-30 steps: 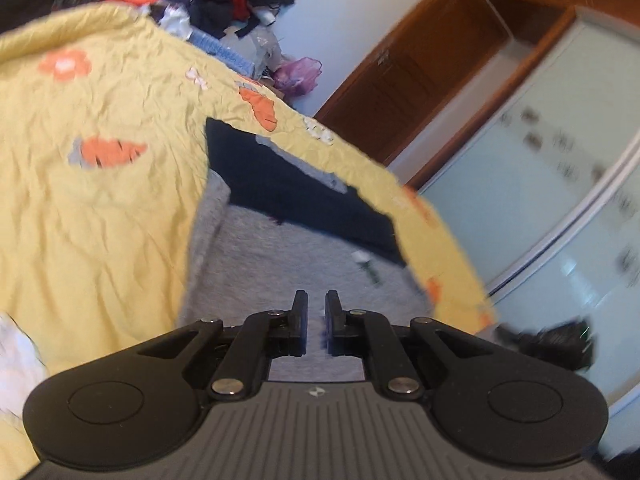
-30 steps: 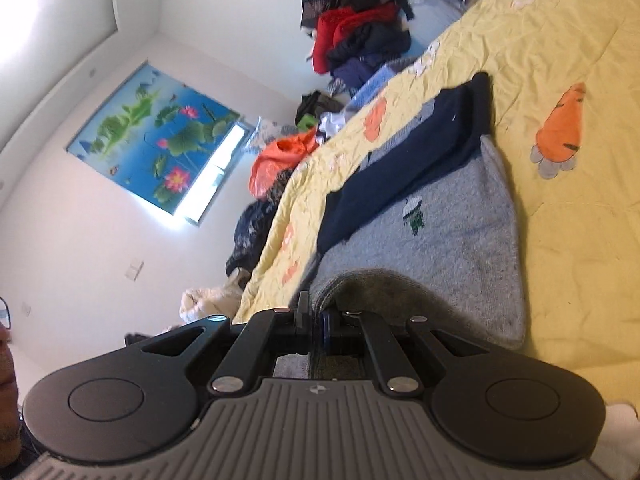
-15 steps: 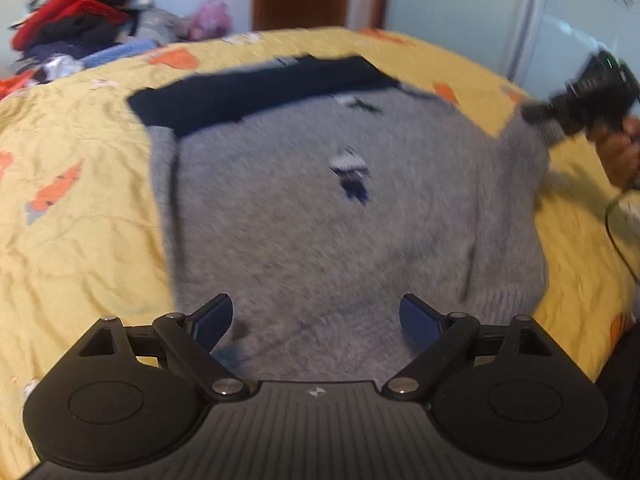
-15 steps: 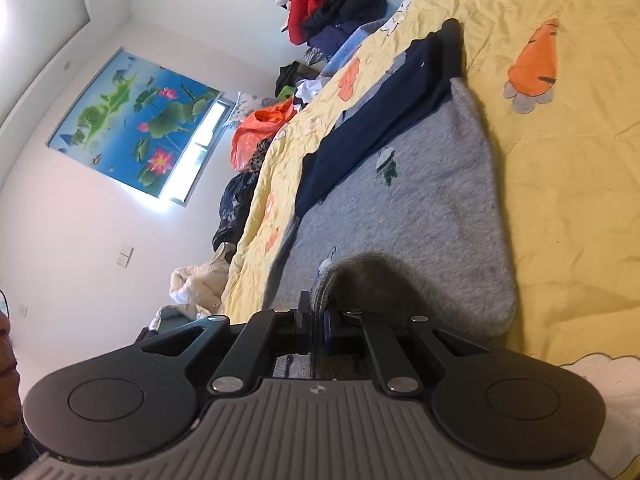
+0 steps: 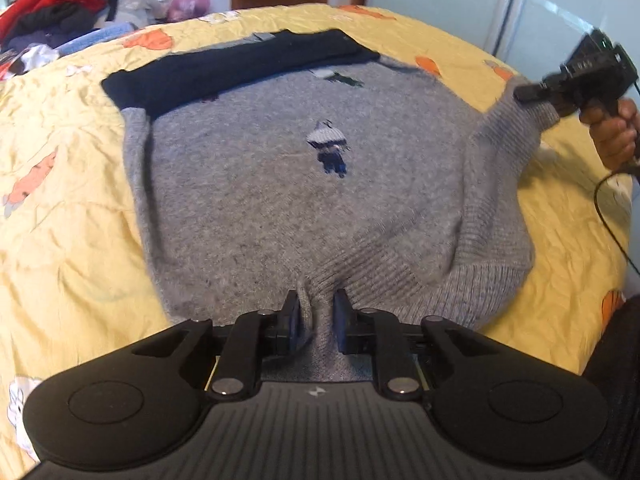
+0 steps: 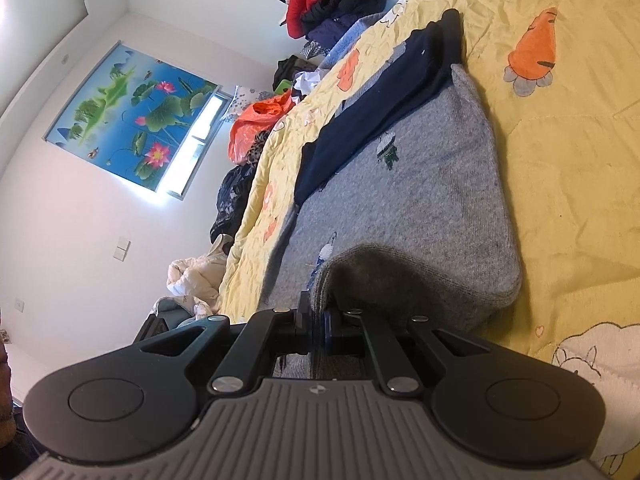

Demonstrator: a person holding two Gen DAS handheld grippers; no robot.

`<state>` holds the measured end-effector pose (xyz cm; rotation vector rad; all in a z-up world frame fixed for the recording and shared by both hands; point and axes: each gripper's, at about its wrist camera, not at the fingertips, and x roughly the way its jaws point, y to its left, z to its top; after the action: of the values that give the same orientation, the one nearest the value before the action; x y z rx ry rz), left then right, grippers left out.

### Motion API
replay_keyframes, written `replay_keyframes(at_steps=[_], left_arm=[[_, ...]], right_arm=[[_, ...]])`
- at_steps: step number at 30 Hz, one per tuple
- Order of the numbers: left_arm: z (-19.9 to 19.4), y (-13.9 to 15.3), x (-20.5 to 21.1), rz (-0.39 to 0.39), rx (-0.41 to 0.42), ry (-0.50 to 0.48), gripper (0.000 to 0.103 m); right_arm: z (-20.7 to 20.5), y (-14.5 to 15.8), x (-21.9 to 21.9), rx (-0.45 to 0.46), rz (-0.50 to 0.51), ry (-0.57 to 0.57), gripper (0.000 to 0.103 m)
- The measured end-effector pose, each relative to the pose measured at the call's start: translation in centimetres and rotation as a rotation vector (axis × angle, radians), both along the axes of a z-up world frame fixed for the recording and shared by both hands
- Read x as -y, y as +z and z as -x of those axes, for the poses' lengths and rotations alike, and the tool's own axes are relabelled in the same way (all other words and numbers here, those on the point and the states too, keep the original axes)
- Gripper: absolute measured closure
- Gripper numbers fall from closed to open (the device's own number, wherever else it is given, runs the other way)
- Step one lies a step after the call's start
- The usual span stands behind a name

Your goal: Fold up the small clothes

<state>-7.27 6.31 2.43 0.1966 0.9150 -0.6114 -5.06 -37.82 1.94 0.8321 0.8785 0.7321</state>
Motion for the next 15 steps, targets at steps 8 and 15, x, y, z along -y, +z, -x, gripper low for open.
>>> replay_keyframes(at_steps=[8, 15], left_arm=[[-0.8, 1.2, -3.0, 0.199, -0.018, 0.16, 0.093], [-1.4, 3.9, -3.4, 0.32, 0.112, 0.25, 0.096]], right_arm=[[0.0, -0.1, 0.6, 0.006, -0.021, -0.026, 0.088], [-0.7, -0.3, 1.0, 0.003, -0.042, -0.075, 0.088]])
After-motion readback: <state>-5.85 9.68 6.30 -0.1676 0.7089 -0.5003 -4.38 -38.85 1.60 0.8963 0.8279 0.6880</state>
